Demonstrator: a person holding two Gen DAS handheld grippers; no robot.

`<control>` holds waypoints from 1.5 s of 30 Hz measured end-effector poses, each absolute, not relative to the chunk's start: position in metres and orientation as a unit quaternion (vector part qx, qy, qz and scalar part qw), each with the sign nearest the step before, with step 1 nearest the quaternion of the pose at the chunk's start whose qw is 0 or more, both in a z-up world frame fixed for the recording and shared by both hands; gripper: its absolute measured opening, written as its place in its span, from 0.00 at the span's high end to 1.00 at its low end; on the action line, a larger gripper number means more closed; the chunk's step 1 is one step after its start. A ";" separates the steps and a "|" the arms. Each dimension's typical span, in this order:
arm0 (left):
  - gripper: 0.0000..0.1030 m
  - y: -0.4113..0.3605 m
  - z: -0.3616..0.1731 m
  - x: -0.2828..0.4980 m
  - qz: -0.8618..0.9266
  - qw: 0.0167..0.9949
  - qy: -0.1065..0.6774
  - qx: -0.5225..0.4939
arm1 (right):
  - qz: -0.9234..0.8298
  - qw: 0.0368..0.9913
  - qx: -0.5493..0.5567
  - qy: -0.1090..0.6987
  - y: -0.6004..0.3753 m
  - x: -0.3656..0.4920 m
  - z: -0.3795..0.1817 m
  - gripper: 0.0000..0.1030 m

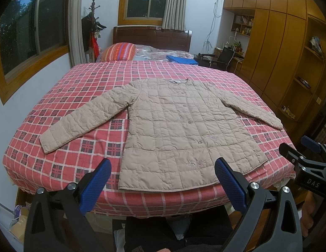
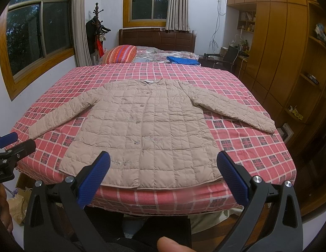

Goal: Fold large clothes

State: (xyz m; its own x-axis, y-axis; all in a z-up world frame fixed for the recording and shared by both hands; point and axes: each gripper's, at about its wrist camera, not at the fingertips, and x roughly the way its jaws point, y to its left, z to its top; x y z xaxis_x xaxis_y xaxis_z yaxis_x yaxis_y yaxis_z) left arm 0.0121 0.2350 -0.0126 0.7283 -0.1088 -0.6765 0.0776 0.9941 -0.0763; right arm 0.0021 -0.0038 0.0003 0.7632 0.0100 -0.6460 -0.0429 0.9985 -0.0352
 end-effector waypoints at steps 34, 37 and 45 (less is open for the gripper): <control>0.04 0.232 -0.013 0.015 -0.052 0.929 0.367 -0.021 | 0.013 0.938 -0.025 0.344 -0.001 0.006 -0.006 0.02; 0.04 0.232 -0.016 0.019 -0.052 0.928 0.368 -0.021 | 0.012 0.938 -0.026 0.344 -0.002 0.007 -0.007 0.02; 0.04 0.230 -0.017 0.019 -0.050 0.928 0.369 -0.020 | 0.012 0.938 -0.027 0.344 -0.004 0.009 -0.008 0.02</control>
State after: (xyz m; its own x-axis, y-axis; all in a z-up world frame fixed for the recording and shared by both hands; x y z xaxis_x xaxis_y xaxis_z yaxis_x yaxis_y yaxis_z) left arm 0.0189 0.2303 -0.0169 0.7221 -0.1081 -0.6833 0.0789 0.9941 -0.0740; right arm 0.0093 -0.0039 -0.0077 0.7624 0.0033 -0.6470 -0.0405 0.9983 -0.0427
